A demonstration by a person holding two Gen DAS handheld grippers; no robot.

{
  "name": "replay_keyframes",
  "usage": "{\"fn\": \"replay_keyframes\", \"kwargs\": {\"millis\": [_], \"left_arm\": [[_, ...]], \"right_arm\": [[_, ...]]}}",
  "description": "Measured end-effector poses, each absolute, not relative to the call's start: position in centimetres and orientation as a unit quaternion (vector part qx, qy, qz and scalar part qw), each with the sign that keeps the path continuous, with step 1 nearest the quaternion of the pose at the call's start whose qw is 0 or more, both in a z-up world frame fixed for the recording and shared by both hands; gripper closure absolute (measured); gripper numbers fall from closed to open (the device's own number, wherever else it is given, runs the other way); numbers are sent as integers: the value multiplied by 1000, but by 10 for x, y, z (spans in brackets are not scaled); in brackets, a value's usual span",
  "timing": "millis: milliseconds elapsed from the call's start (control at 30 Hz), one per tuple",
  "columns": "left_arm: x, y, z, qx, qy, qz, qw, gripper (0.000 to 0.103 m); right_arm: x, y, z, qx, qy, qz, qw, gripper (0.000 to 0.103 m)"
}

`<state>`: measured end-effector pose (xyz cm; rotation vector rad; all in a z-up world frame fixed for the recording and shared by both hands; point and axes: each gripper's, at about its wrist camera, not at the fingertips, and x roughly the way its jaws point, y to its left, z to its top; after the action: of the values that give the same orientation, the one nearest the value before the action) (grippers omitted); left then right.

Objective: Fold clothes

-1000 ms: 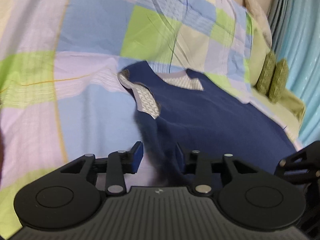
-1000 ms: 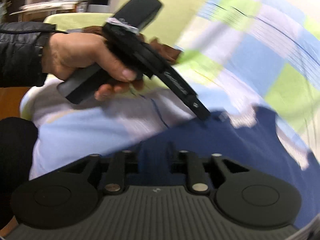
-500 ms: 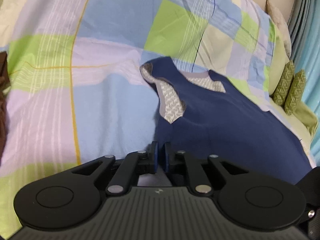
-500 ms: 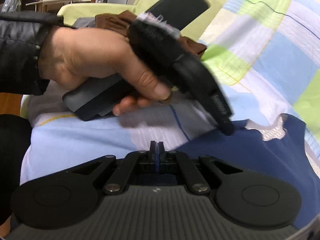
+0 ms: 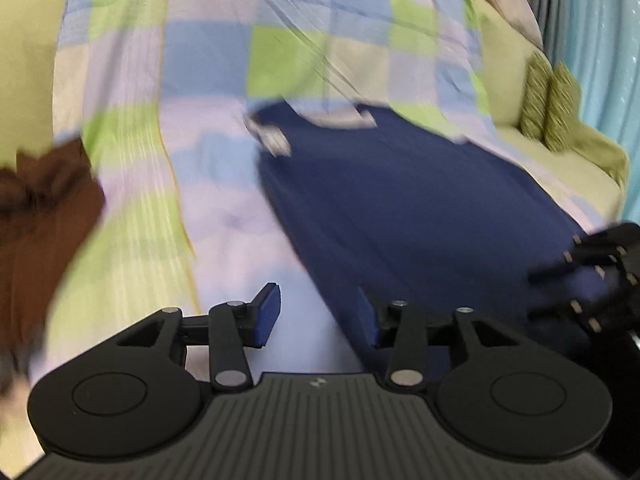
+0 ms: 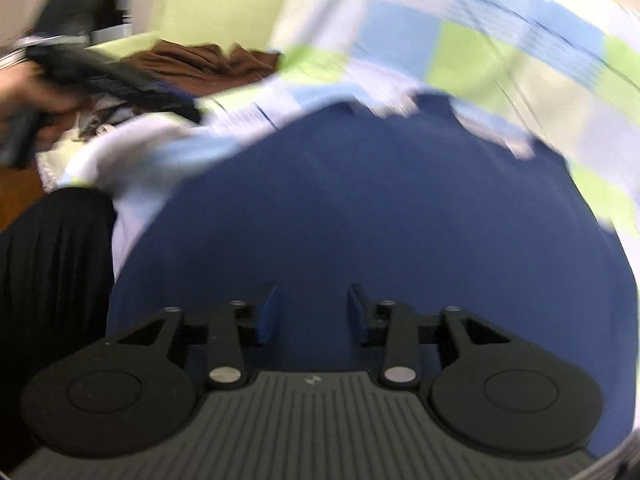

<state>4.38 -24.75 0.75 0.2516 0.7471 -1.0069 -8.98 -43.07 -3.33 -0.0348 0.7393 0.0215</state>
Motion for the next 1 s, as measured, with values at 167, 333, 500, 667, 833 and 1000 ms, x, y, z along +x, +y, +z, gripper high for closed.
{"fn": "replay_keyframes", "kwargs": {"millis": [167, 333, 500, 667, 833, 1000], "left_arm": [[-13, -247, -28, 152, 419, -446, 776, 55], [-24, -263, -57, 156, 456, -424, 767, 55], [-21, -274, -75, 120, 475, -431, 758, 95], [-18, -263, -51, 68, 465, -487, 736, 102], [-5, -242, -24, 0, 460, -527, 714, 102], [1, -232, -4, -29, 450, -542, 709, 102]], "right_arm": [[-144, -443, -36, -10, 362, -31, 932, 51], [-193, -464, -37, -6, 363, -74, 929, 43], [-233, -488, -32, 11, 349, -140, 927, 24], [-265, -537, -39, 59, 349, -186, 917, 21], [-288, -590, -54, 158, 338, -187, 909, 23], [-288, -640, -80, 260, 332, -131, 897, 36]]}}
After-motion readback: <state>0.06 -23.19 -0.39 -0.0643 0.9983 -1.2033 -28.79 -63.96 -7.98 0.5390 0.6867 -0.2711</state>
